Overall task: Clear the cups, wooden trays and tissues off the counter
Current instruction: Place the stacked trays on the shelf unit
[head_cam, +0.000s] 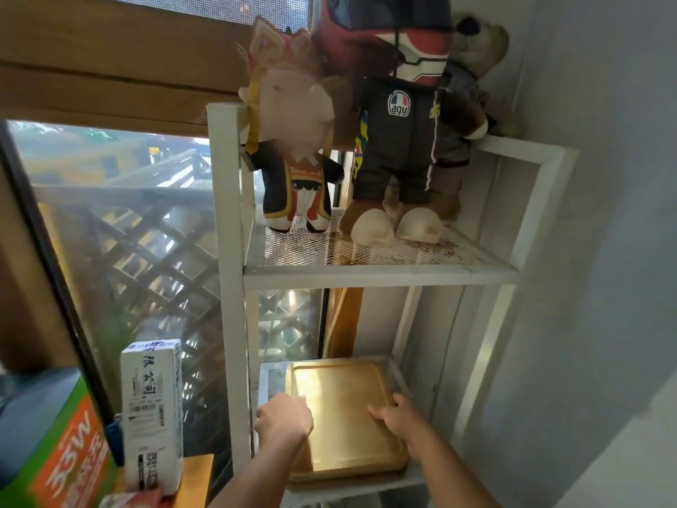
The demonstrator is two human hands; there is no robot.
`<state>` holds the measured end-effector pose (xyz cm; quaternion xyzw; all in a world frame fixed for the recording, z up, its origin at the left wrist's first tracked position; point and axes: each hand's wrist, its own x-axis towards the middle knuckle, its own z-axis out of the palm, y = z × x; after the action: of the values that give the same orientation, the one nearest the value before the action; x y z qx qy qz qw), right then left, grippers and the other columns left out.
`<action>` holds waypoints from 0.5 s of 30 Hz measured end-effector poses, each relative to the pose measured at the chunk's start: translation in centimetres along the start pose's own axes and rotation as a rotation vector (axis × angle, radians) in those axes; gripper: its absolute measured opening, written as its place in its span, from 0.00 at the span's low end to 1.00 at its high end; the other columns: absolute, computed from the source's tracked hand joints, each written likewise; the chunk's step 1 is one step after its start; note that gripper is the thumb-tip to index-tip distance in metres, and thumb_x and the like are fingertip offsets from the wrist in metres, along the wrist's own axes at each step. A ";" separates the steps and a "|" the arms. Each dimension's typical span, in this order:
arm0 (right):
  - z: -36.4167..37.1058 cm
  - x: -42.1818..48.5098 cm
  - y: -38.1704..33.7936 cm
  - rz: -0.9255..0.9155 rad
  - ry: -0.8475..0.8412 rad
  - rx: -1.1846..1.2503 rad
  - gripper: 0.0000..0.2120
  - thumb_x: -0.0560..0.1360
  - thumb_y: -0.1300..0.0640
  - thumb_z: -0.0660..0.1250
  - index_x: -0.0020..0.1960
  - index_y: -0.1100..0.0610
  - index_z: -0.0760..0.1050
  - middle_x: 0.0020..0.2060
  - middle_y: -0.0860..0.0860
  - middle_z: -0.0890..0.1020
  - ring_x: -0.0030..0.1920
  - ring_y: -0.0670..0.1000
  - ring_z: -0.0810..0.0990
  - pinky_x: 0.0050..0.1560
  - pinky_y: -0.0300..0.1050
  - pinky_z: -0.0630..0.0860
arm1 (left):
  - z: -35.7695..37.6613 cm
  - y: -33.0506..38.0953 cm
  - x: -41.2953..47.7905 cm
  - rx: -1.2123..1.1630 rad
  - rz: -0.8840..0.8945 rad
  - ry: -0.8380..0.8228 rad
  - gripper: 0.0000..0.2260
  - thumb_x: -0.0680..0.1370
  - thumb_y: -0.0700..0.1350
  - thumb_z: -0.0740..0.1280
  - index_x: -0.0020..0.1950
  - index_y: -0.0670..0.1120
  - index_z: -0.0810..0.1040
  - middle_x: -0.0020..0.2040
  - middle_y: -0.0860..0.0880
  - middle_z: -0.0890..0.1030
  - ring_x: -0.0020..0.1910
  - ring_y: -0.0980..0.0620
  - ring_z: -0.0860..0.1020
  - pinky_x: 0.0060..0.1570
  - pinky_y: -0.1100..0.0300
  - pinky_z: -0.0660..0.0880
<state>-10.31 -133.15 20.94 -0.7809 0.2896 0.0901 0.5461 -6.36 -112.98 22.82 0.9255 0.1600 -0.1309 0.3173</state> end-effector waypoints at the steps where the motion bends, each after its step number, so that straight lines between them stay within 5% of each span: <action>1: 0.0 0.0 0.0 -0.009 0.004 -0.011 0.29 0.76 0.49 0.71 0.73 0.56 0.67 0.64 0.56 0.76 0.62 0.58 0.76 0.65 0.59 0.74 | 0.1 0.0 0.0 -0.027 -0.015 0.000 0.18 0.82 0.56 0.59 0.54 0.41 0.77 0.52 0.42 0.78 0.47 0.49 0.78 0.44 0.59 0.76; 5: 0.1 0.2 0.2 -0.040 0.006 -0.002 0.31 0.75 0.49 0.72 0.74 0.56 0.66 0.64 0.55 0.76 0.63 0.58 0.76 0.66 0.59 0.74 | 0.4 0.0 -0.2 -0.115 -0.068 0.014 0.17 0.82 0.54 0.60 0.51 0.41 0.76 0.50 0.42 0.78 0.48 0.47 0.77 0.41 0.59 0.73; 9: 0.1 0.2 0.0 -0.053 0.044 0.032 0.36 0.74 0.50 0.74 0.76 0.56 0.63 0.68 0.55 0.74 0.64 0.57 0.75 0.66 0.57 0.73 | 0.6 -0.1 0.0 -0.206 -0.094 0.038 0.14 0.82 0.52 0.63 0.49 0.40 0.76 0.50 0.41 0.78 0.50 0.45 0.77 0.49 0.55 0.77; 15: -0.1 0.1 0.0 -0.055 0.056 0.011 0.35 0.72 0.49 0.76 0.75 0.56 0.66 0.61 0.52 0.77 0.55 0.52 0.75 0.63 0.54 0.74 | 0.8 -0.5 0.2 -0.225 -0.053 0.044 0.14 0.81 0.50 0.65 0.52 0.38 0.77 0.52 0.40 0.79 0.51 0.44 0.78 0.50 0.54 0.76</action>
<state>-10.25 -133.25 20.89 -0.7879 0.2835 0.0516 0.5443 -6.48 -113.08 21.95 0.8821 0.2051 -0.0999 0.4122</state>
